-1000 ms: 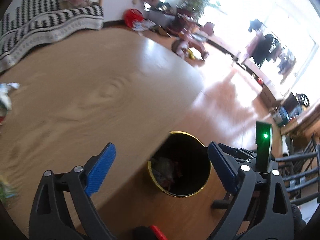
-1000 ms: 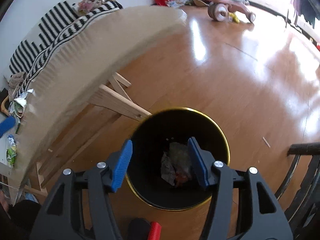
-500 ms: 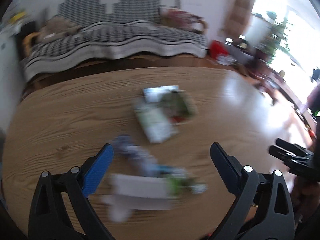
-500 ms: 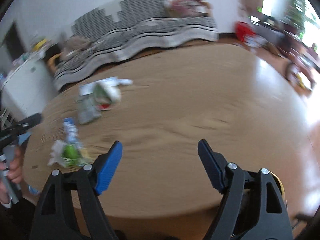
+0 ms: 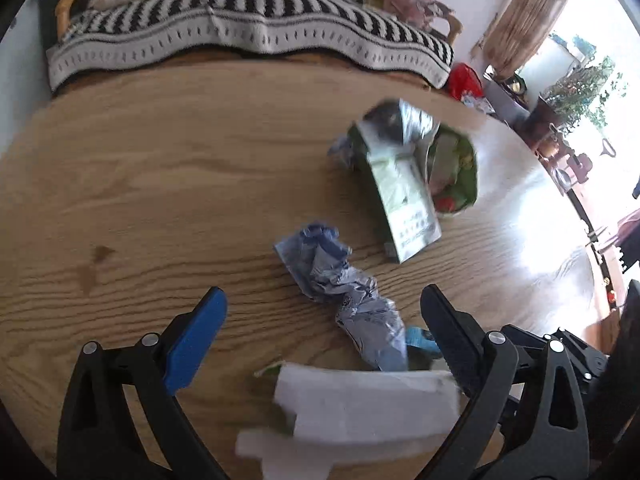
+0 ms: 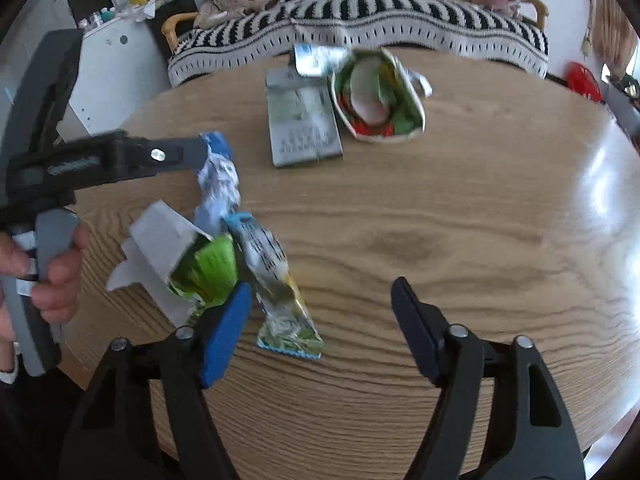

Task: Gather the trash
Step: 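Grasp the blue crumpled wrapper with the left tool while the right tool grasps the yellow-green snack wrapper, then carry both wrappers over the bin and open both tools to drop them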

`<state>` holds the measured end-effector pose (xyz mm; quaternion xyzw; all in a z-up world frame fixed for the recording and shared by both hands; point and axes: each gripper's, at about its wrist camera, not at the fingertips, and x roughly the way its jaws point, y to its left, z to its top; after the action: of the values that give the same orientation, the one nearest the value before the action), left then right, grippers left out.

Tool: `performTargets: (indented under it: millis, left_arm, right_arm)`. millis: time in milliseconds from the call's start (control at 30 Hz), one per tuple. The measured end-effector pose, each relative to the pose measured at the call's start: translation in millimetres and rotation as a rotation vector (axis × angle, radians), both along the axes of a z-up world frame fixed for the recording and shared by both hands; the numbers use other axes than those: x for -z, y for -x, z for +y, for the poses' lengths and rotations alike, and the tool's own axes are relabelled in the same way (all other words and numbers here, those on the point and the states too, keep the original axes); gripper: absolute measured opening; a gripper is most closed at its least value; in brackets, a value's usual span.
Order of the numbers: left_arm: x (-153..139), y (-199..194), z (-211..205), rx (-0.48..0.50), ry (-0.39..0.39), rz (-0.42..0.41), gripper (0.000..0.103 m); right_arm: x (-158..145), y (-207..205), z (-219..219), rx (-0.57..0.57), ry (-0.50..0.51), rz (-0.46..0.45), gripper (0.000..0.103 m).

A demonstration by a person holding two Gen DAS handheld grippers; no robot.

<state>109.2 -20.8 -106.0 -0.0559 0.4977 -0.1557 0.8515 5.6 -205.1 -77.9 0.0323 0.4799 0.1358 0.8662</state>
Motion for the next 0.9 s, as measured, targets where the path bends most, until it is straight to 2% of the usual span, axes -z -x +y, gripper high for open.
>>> performTargets:
  millis: [33, 100, 167, 233, 300, 367, 400, 667, 733, 900]
  left_arm:
    - [5.8, -1.6, -2.1, -0.006, -0.019, 0.012, 0.094]
    - [2.6, -1.7, -11.2, 0.023, -0.066, -0.036, 0.094]
    - [6.1, -2.4, -14.2, 0.03, -0.06, -0.033, 0.094]
    - [9.8, -0.4, -22.1, 0.038, -0.121, -0.068, 0.092]
    - [9.1, 1.5, -32.4, 0.067, -0.184, -0.113, 0.064]
    - [7.9, 1.9, -33.2, 0.07, -0.174, -0.115, 0.045]
    - [6.9, 1.4, -31.2, 0.061, -0.156, -0.108, 0.029]
    - [-0.9, -6.5, -17.3, -0.018, -0.089, -0.082, 0.028]
    - [-7.2, -6.9, -14.1, -0.027, -0.052, -0.077, 0.028]
    - [-33.6, 0.7, -18.8, -0.041, -0.04, -0.122, 0.028]
  right_arm:
    - [0.3, 0.2, 2.4, -0.01, 0.012, -0.01, 0.068]
    - [2.0, 2.3, 9.6, -0.035, 0.053, -0.039, 0.067]
    - [4.1, 2.9, 14.1, -0.048, 0.082, -0.061, 0.059]
    - [3.9, 2.5, 16.7, -0.056, 0.085, -0.077, 0.025]
    - [4.4, 3.7, 12.6, -0.049, 0.07, -0.075, 0.024]
    - [4.7, 1.3, 9.6, -0.037, 0.061, -0.075, 0.023]
    - [4.4, 1.8, 8.1, -0.03, 0.061, -0.077, 0.022]
    - [-1.0, 6.7, -14.2, 0.034, 0.03, -0.098, 0.021]
    - [-2.4, 8.0, -18.4, 0.045, 0.023, -0.104, 0.021]
    - [-15.7, 13.9, -31.2, 0.098, -0.008, -0.145, 0.021]
